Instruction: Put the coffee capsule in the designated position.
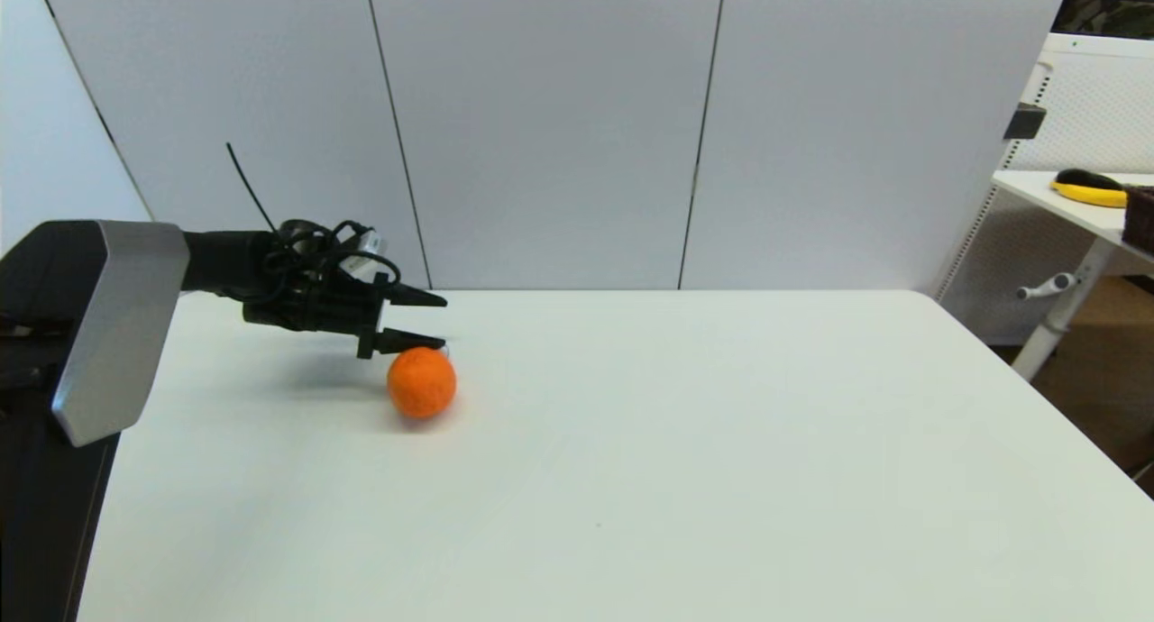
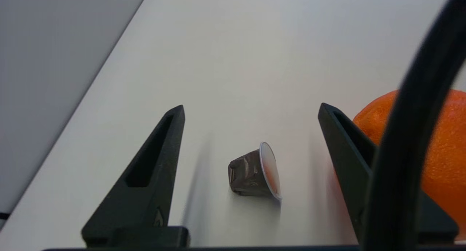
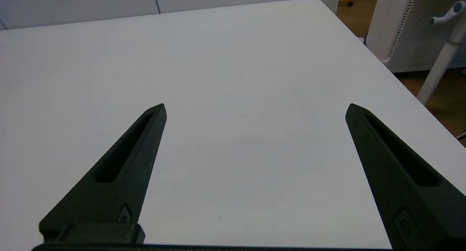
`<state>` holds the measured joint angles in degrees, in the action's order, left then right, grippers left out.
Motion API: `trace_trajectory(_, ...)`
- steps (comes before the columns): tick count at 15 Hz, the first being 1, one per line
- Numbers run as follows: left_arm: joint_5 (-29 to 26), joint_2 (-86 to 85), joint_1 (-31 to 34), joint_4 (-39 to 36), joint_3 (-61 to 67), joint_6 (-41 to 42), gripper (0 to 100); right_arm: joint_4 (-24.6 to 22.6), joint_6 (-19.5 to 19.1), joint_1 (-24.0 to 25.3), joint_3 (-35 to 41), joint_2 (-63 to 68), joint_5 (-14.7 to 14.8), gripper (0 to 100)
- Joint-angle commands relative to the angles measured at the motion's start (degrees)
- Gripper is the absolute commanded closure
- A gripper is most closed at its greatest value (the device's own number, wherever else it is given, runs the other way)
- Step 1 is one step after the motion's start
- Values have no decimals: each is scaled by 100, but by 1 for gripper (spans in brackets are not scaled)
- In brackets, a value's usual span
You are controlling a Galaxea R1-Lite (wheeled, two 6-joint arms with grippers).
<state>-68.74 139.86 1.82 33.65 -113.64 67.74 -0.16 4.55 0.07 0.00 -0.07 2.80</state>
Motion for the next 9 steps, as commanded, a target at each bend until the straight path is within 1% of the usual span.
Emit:
trace_trajectory(1, 819, -768, 100, -7, 0, -525, 0, -2, 2, 1, 9, 7, 1, 0)
trace_trajectory(3, 1592, -1251, 100, -16, 9, -1316, 0, -2, 2, 1, 9, 7, 1, 0)
trace_trajectory(5, 2532, -1734, 91, -174, 9, -2433, 0, -2, 2, 1, 9, 7, 1, 0)
trace_trajectory(6, 3113, -1963, 47, -341, 9, -2995, 0, -2, 2, 1, 9, 7, 1, 0)
trace_trajectory(7, 3868, -2191, -50, -517, 53, -3619, 0, -2, 2, 1, 0, 7, 1, 0)
trace_trajectory(8, 4510, -2420, -120, -658, 53, -4225, 0, -2, 2, 1, 9, 7, 1, 0)
trace_trajectory(9, 5064, -2622, -164, -754, 70, -4858, 0, -2, 2, 1, 9, 7, 1, 0)
